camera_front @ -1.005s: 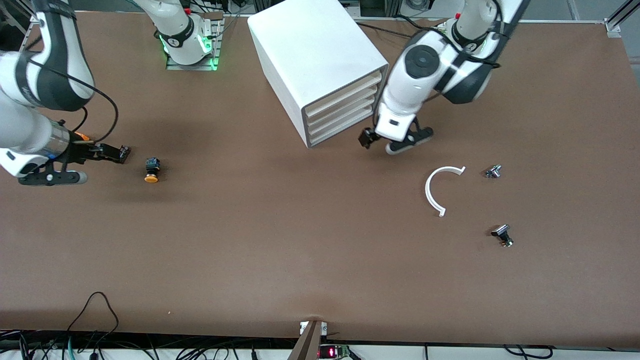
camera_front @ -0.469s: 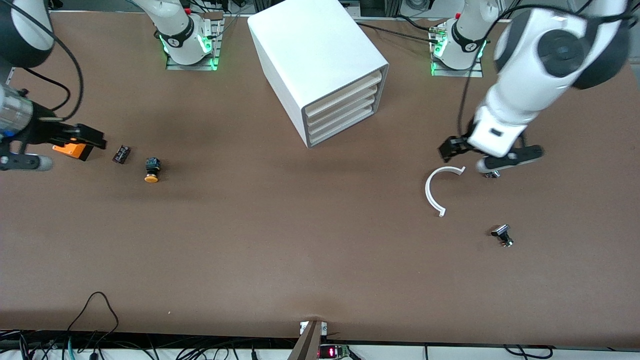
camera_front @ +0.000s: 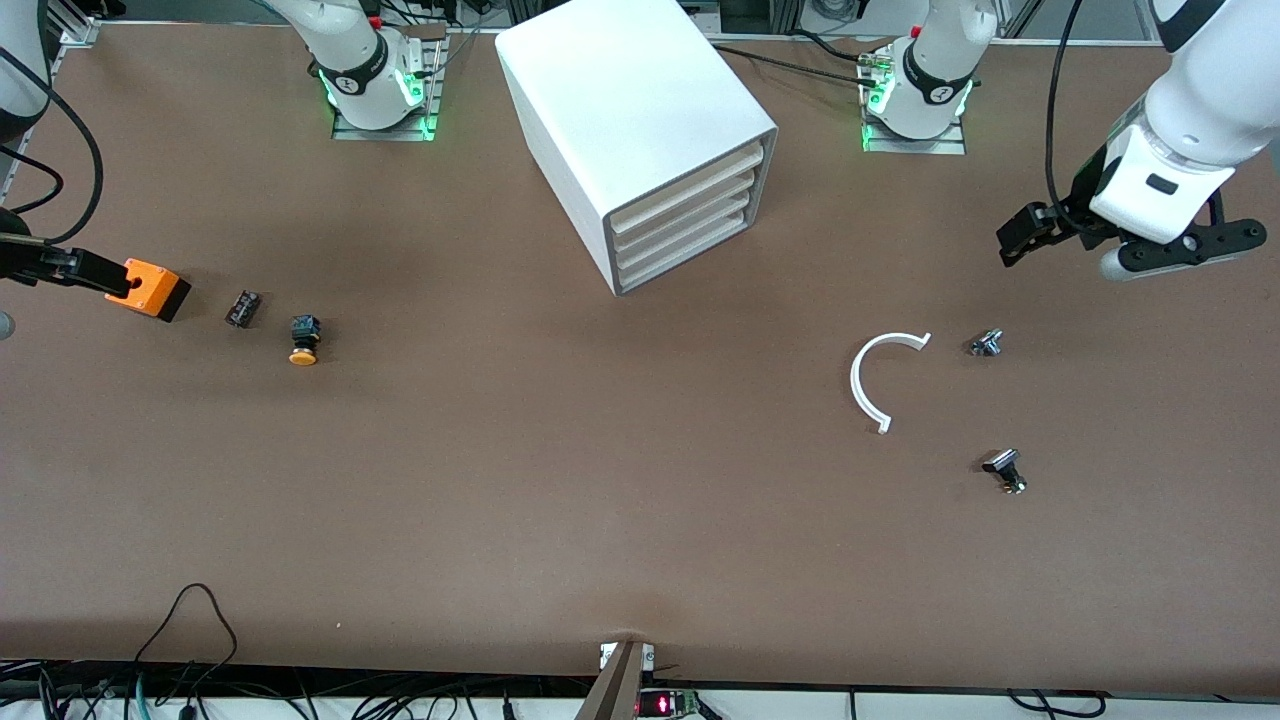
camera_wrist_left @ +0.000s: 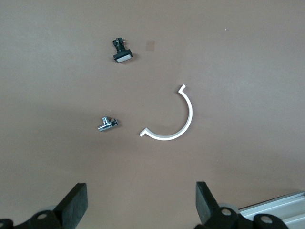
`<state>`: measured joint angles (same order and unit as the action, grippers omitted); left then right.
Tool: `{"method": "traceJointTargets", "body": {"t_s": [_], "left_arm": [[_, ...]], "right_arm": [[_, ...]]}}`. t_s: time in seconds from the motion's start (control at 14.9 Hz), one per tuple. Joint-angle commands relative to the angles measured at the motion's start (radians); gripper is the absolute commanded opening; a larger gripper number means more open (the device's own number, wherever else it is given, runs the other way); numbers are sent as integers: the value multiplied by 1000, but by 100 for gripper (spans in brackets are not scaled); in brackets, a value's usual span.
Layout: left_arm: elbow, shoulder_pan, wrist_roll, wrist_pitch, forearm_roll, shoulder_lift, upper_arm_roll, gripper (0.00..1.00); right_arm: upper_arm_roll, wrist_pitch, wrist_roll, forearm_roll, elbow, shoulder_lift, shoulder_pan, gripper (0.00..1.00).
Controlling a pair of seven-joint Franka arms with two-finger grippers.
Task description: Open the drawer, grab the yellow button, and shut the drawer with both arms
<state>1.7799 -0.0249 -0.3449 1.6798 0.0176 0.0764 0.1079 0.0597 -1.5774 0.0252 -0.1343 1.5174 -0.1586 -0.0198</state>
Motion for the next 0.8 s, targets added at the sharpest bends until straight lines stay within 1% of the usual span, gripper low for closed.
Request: {"method": "traceJointTargets", "body": {"t_s": [0.0, 0.13, 0.27, 0.6, 0.74], "left_arm": [[27, 25, 58, -21, -8, 17, 3, 100], [18, 26, 102, -38, -8, 14, 3, 100], [-9, 31, 216, -57, -10, -3, -7, 100], [-27, 31, 222, -77, -13, -15, -1, 100], [-28, 31, 224, -72, -14, -15, 1, 100]], "right_arm": [[-17, -6, -7, 16, 65, 60, 3, 100], [-3, -65, -7, 53, 150, 112, 3, 100], [3, -136, -8, 58, 233, 166, 3, 100], [2, -144, -45, 59, 233, 168, 3, 100], [3, -153, -56, 74, 231, 165, 3, 100]]}}
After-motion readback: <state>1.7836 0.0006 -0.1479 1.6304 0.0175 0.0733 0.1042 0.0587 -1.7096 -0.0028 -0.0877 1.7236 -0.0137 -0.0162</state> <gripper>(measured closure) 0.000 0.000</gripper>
